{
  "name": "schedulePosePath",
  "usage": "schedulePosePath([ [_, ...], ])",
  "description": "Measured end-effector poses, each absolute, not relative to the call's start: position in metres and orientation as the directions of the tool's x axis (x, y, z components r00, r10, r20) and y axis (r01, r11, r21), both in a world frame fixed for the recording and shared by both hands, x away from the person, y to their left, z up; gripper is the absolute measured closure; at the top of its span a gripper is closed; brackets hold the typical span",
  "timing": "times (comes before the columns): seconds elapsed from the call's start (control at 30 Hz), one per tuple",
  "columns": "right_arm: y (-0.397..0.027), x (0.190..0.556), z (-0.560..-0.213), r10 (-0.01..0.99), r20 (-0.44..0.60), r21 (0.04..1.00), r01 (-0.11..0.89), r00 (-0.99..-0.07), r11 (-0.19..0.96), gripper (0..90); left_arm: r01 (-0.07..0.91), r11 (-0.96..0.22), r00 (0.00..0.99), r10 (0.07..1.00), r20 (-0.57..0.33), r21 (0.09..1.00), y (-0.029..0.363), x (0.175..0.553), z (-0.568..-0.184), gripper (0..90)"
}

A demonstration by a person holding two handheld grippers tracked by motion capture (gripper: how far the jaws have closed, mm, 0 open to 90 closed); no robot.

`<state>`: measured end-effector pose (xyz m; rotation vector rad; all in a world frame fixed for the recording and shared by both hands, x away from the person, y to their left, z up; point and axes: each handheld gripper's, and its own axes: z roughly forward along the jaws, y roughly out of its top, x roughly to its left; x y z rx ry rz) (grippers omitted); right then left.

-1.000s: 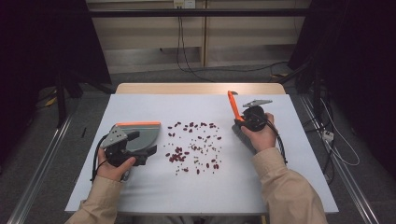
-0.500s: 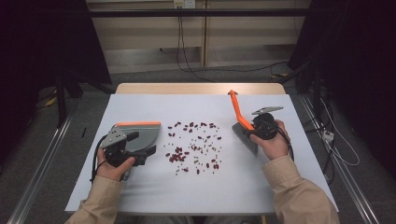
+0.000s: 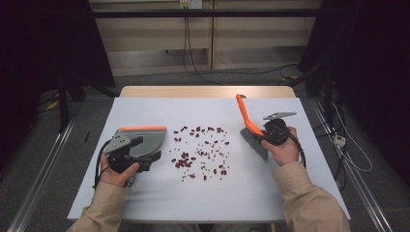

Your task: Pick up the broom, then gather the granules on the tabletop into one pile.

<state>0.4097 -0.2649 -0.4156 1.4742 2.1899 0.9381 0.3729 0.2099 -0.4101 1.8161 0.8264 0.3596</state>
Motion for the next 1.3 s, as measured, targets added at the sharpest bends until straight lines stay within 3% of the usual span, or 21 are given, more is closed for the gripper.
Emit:
schedulePosePath([
  [0.33, -0.267, 0.41, -0.411, 0.899, 0.129, 0.735, 0.649, -0.419, 0.198, 71.3, 0.369, -0.197, 0.716, 0.684, -0.142, 0.908, 0.213, 0.373, -0.41, 6.5],
  [1.3, -0.245, 0.434, -0.405, 0.885, 0.061, 0.794, 0.56, -0.462, 0.237, 71.3, 0.37, -0.206, 0.723, 0.676, -0.142, 0.906, 0.224, 0.369, -0.413, 5.3],
])
